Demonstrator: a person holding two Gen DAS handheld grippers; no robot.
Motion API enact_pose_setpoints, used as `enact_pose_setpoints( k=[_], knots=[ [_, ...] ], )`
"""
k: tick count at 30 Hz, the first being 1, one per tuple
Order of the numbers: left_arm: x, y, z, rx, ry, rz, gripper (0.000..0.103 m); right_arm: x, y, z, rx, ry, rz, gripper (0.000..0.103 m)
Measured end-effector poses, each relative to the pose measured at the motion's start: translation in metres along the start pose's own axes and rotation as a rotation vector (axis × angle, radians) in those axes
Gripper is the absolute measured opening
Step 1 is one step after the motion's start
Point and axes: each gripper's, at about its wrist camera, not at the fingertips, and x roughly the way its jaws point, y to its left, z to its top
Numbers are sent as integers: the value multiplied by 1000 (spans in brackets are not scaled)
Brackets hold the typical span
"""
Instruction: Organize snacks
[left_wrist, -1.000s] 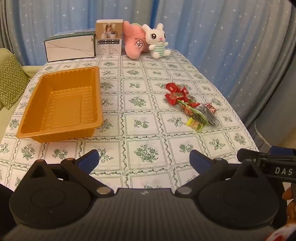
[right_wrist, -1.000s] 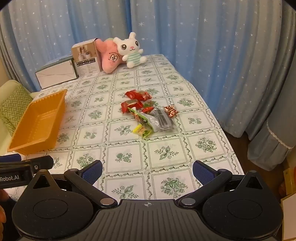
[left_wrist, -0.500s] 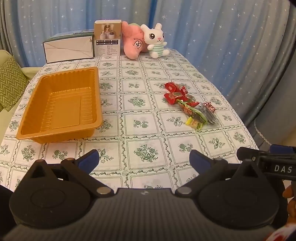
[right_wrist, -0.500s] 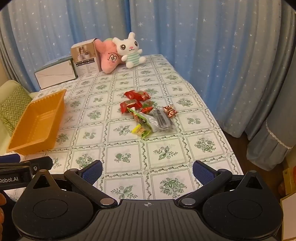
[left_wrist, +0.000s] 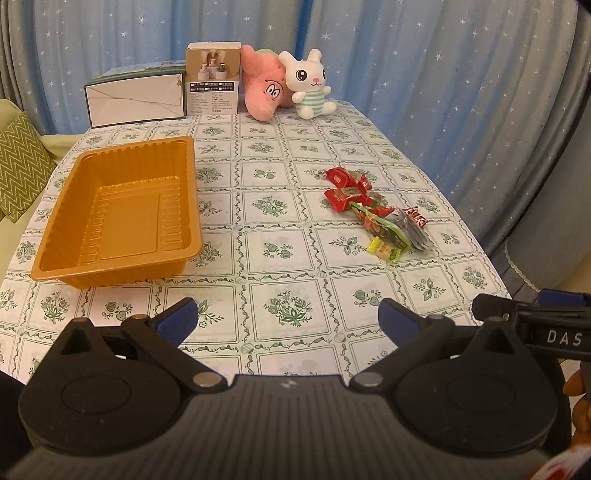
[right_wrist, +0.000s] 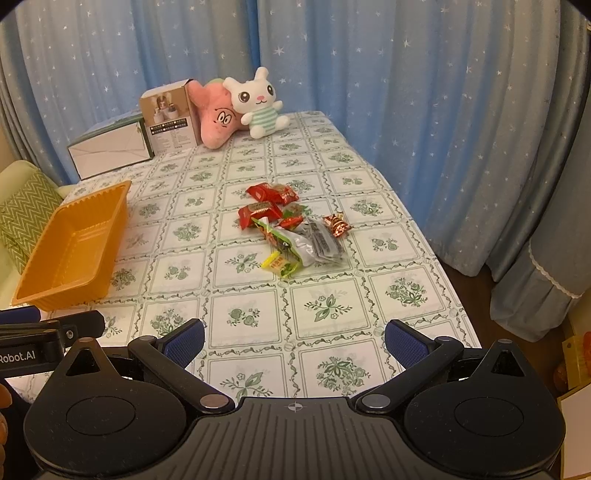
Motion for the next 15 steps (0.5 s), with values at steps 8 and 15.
enact_pose_setpoints(
  k=[8,15],
  knots=[
    [-1,0,1,5,0,-6,103,-1,-1,2,7,-3,-4,103],
    [-1,-1,1,3,-1,-7,103,-1,-2,1,6,-4,-3,103]
  ],
)
